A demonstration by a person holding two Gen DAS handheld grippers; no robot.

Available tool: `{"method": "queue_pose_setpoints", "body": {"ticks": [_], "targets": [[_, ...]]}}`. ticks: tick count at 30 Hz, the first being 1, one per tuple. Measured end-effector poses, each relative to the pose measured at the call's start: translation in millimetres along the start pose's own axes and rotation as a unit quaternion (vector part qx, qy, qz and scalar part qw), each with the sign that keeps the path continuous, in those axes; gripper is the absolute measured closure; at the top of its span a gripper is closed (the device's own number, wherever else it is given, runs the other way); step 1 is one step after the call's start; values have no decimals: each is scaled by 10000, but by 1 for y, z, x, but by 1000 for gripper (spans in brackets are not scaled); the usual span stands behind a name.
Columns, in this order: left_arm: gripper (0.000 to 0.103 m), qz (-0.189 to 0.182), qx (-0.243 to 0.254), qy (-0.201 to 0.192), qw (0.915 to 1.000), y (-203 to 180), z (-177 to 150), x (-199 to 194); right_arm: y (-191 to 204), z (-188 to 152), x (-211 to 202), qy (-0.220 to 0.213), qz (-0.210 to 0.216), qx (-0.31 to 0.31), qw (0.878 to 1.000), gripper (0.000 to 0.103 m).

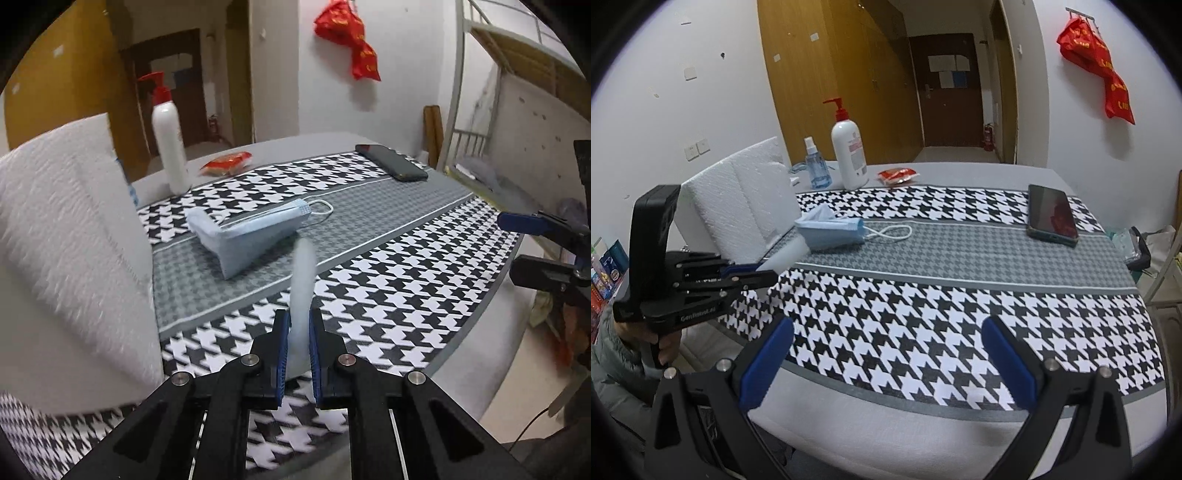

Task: Organize soft objects
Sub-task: 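Lift the foam tube with the left gripper while the right gripper grasps the blue face mask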

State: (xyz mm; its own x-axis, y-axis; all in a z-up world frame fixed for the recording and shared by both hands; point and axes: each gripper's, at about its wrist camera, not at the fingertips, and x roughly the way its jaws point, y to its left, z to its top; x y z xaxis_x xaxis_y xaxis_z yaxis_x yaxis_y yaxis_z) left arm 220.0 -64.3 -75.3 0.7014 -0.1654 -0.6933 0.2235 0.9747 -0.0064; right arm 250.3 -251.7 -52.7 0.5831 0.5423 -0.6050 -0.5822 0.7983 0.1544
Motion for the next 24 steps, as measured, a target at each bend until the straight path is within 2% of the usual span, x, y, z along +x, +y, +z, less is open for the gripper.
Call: {"method": "queue_pose_setpoints", "body": {"ticks": [12, 20, 24], "targets": [[91, 272, -357, -126, 9989, 10, -22, -20, 26, 28, 26, -5, 208, -445, 9988, 1], [91, 485, -588, -239, 9968, 18, -29, -28, 40, 49, 55, 223, 363, -730, 9964, 1], [91, 474, -720, -318, 9958, 21, -32, -32, 51, 58, 65, 322, 381, -982, 9939, 1]]}}
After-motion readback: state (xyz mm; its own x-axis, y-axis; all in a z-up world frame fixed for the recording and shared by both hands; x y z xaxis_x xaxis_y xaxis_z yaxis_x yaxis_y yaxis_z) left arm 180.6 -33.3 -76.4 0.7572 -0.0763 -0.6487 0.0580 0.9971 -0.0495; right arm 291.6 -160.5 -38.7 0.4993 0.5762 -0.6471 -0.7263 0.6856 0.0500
